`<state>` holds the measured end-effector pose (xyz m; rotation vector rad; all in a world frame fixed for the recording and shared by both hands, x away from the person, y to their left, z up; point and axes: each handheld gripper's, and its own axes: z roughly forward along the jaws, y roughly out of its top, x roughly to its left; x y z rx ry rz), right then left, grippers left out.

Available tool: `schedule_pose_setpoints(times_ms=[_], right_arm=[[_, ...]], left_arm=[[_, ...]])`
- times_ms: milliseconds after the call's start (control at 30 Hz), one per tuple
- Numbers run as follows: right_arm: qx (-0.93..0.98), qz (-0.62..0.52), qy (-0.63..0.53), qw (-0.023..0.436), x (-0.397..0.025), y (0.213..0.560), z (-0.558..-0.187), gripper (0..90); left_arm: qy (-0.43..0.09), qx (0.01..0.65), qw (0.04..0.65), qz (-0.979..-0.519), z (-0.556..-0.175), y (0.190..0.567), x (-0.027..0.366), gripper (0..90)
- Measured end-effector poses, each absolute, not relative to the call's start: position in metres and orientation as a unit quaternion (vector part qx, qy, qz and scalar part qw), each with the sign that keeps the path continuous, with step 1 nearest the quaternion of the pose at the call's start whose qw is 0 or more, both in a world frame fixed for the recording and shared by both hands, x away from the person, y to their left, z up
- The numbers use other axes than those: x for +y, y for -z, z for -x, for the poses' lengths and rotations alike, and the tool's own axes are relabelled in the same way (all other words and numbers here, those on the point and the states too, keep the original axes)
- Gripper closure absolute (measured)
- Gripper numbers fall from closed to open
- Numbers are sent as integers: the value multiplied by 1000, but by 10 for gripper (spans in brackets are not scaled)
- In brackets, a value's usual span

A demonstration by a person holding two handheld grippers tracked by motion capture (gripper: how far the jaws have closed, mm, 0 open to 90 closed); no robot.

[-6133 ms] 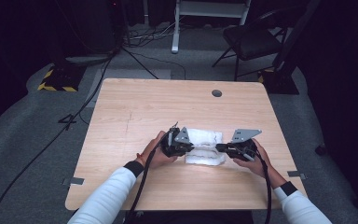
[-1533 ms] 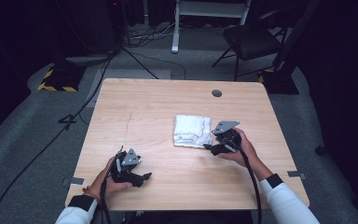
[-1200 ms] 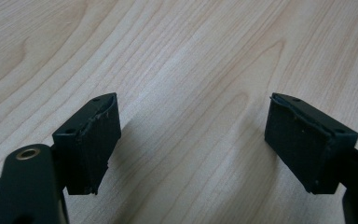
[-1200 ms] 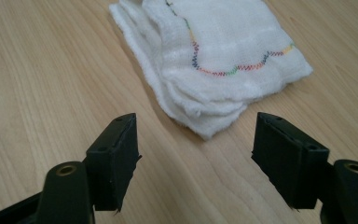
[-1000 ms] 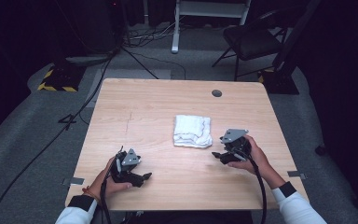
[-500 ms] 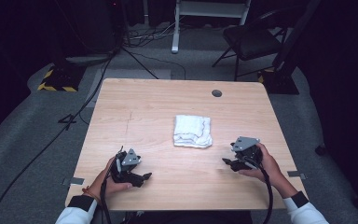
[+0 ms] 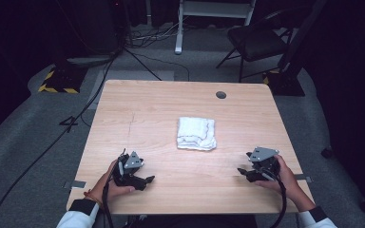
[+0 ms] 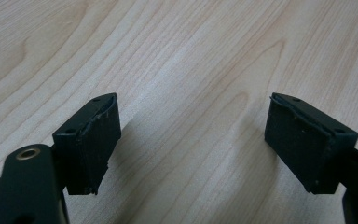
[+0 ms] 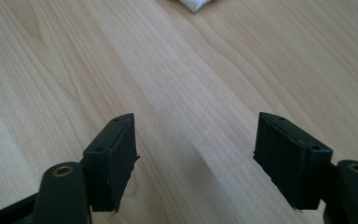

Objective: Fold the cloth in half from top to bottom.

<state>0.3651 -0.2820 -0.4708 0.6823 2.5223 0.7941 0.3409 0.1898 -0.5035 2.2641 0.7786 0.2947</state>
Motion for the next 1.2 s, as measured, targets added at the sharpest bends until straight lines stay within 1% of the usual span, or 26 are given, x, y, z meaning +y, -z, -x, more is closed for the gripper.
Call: schedule_pose_setpoints(times_ms=[133,300,433,533,667,767,833,1200], right_arm=[[903,-254,-284,199,-291,477,-361,290],[892,-280,-312,171,-312,486,-356,285],[880,-305,-326,161,-328,491,-350,285],[871,-318,-335,166,-340,494,-347,285],[856,-337,-354,170,-355,498,-342,260],[840,-355,-375,163,-370,503,-337,254],[835,-371,-370,171,-375,503,-334,222],[832,-377,-369,170,-376,504,-335,214]], left_arm=[[-115,301,357,-877,-341,503,190,187],[-115,301,357,-877,-341,503,190,188],[-114,302,357,-877,-341,504,190,187],[-114,301,356,-877,-341,503,190,187],[-114,301,356,-877,-341,503,190,186],[-114,301,356,-877,-341,503,190,185],[-114,301,356,-877,-341,504,190,185],[-113,299,357,-878,-342,504,190,184]])
